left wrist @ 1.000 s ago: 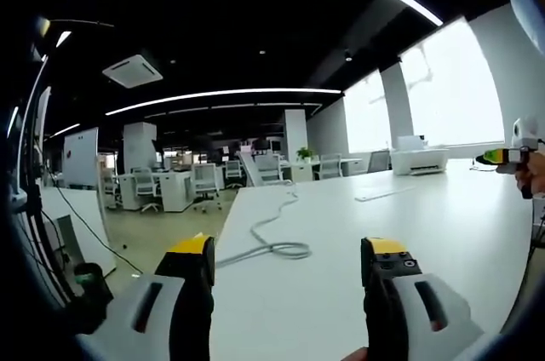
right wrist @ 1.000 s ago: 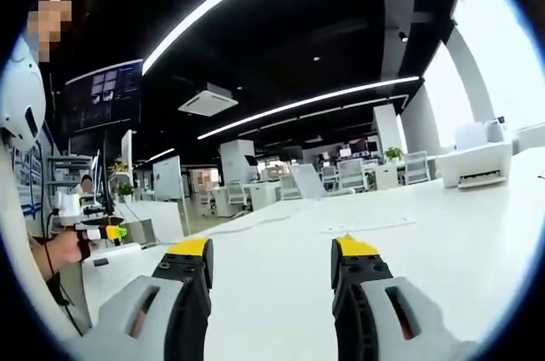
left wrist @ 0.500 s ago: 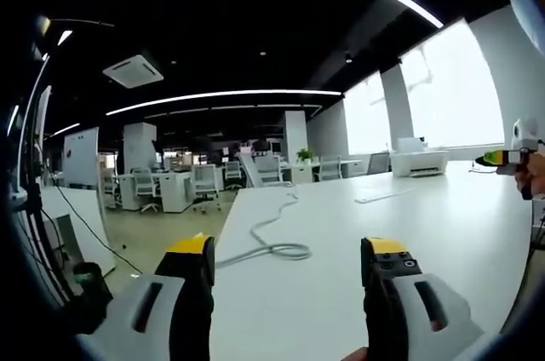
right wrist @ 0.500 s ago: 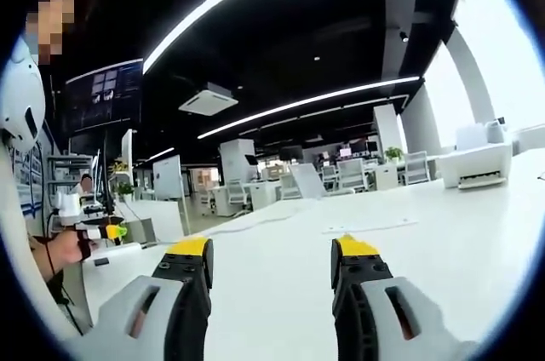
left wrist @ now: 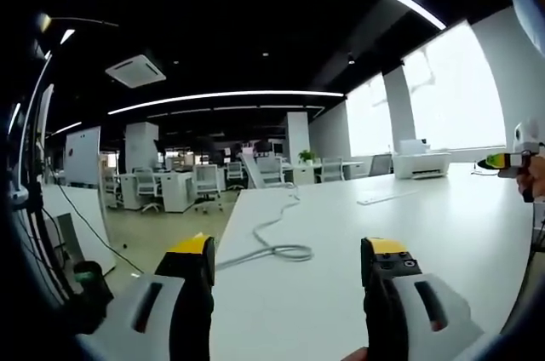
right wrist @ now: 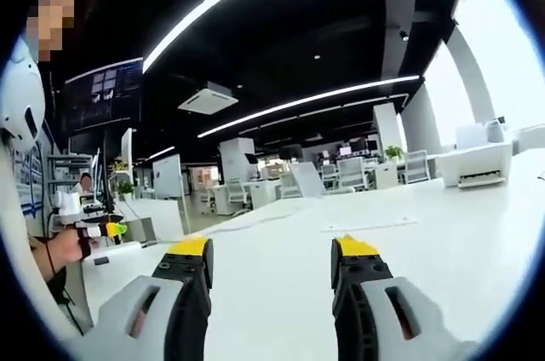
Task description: Pick up the power strip scattered on the table, fix it on the side mounting bracket of the table, and press the switch
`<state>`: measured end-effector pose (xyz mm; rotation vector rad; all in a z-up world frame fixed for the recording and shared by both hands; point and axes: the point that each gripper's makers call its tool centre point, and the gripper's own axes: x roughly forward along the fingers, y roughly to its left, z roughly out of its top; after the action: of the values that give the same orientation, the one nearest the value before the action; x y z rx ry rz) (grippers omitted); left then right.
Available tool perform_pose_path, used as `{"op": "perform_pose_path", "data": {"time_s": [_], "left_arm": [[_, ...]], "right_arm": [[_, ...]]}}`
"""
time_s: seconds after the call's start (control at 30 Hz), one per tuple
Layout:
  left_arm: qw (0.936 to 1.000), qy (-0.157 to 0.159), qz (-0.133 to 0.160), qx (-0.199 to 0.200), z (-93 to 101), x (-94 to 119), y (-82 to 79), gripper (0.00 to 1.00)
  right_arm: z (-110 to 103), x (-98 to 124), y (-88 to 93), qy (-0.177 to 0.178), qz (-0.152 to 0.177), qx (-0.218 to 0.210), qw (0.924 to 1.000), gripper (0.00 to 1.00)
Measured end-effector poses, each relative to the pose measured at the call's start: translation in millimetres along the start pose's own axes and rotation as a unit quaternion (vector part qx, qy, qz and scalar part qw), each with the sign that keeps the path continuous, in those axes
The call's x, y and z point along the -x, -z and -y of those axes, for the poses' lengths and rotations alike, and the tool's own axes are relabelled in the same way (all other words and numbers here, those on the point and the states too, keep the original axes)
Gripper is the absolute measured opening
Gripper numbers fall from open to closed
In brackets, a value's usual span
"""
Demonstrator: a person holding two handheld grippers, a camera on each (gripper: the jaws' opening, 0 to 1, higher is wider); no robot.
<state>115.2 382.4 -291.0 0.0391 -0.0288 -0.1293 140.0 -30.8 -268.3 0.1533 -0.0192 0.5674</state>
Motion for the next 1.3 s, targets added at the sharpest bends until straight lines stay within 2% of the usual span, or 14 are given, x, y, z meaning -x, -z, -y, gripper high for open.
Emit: {"op": "perform_pose_path", "data": {"time_s": [0.5, 0.67, 1.1, 1.3], "left_arm": [[1.0, 0.0, 0.003, 0.0, 0.5, 0.7, -3.2, 0.75], [0.9998, -0.001, 0.017, 0.013, -2.1, 3.7, -9.3, 0.76], [0.9993, -0.007, 0.022, 0.029, -2.7, 14.0, -19.0, 0.79], [0.9985, -0.006, 0.034, 0.042, -1.6, 15.8, -21.6, 0.81]], "right_arm": [[1.5, -4.0, 2.6, -0.004, -0.001, -0.003, 1.0, 0.52], [-0.4, -4.8, 2.2, -0.007, 0.001, -0.004, 1.0, 0.52], [3.5, -3.2, -1.1, -0.02, 0.006, -0.006, 0.9998, 0.52], [4.7, -1.3, -5.3, -0.02, 0.009, 0.0, 0.9998, 0.52]]}}
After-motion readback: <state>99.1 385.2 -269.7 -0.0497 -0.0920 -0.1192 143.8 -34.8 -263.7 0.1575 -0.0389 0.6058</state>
